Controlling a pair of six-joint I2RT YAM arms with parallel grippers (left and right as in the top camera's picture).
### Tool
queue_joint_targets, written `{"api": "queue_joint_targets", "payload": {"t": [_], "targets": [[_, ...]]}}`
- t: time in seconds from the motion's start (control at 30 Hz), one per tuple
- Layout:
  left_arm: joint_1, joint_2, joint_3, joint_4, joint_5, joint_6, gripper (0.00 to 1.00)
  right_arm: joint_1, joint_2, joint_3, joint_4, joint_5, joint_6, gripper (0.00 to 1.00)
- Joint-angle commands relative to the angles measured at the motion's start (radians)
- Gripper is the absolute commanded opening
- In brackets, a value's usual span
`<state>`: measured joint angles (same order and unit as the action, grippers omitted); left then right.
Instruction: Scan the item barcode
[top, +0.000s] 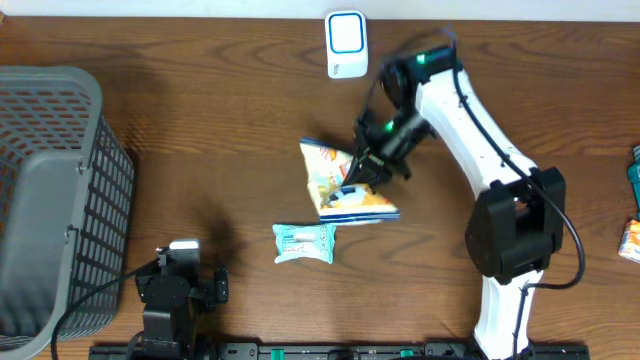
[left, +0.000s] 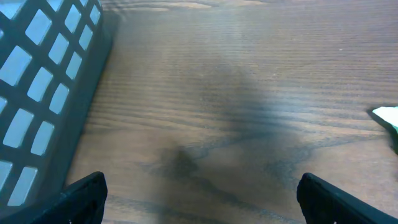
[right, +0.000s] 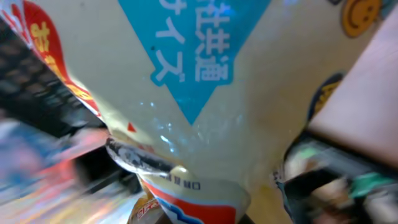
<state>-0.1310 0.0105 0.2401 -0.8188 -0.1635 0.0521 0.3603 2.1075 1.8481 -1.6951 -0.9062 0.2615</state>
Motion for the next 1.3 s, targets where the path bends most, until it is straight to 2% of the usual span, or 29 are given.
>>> {"api": "queue_joint_targets", "payload": {"t": [0.0, 0.27, 0.4, 0.53, 0.63, 0.8, 0.93, 0.97, 1.0, 1.03, 1.07, 1.13, 1.27], "targets": [[0.003, -0.005, -0.008, -0.011, -0.006, 0.006, 0.98, -0.031, -0.006, -0.117, -0.007, -0.355, 0.014, 0.01], [0.003, -0.005, -0.008, -0.011, -0.006, 0.006, 0.98, -0.067, -0.006, -0.242, -0.007, -0.61, 0.026, 0.02], [0.003, -0.005, -0.008, -0.011, -0.006, 0.006, 0.98, -0.086, -0.006, -0.242, -0.007, -0.611, 0.089, 0.02], [0.003, -0.005, -0.008, -0.011, -0.006, 0.006, 0.98, -0.119, -0.006, -0.242, 0.04, -0.357, 0.027, 0.01], [0.003, -0.005, -0.008, -0.011, -0.006, 0.006, 0.98, -0.158, -0.006, -0.242, 0.21, -0.094, 0.011, 0.01], [0.003, -0.005, -0.008, -0.011, -0.006, 0.006, 0.98, -0.201, -0.006, -0.242, 0.326, 0.314, 0.023, 0.01], [0.003, -0.005, -0.008, -0.011, -0.006, 0.006, 0.98, -0.211, -0.006, -0.242, 0.38, 0.439, 0.022, 0.01], [0.003, -0.005, -0.008, -0.011, -0.006, 0.006, 0.98, -0.211, -0.006, -0.242, 0.396, 0.457, 0.022, 0.09], [0.003, -0.005, -0.008, -0.011, -0.006, 0.006, 0.98, -0.209, -0.006, -0.242, 0.408, 0.469, 0.022, 0.47], [0.003, -0.005, -0.008, -0.011, -0.006, 0.006, 0.98, -0.209, -0.006, -0.242, 0.42, 0.48, 0.022, 0.77], [0.003, -0.005, -0.008, -0.011, -0.006, 0.006, 0.98, -0.209, -0.006, -0.242, 0.425, 0.492, 0.022, 0.92], [0.003, -0.005, -0.008, -0.011, -0.006, 0.006, 0.98, -0.209, -0.006, -0.242, 0.432, 0.508, 0.021, 0.99], [0.003, -0.005, -0.008, -0.011, -0.006, 0.006, 0.98, -0.209, -0.006, -0.234, 0.426, 0.56, 0.022, 0.99]]}}
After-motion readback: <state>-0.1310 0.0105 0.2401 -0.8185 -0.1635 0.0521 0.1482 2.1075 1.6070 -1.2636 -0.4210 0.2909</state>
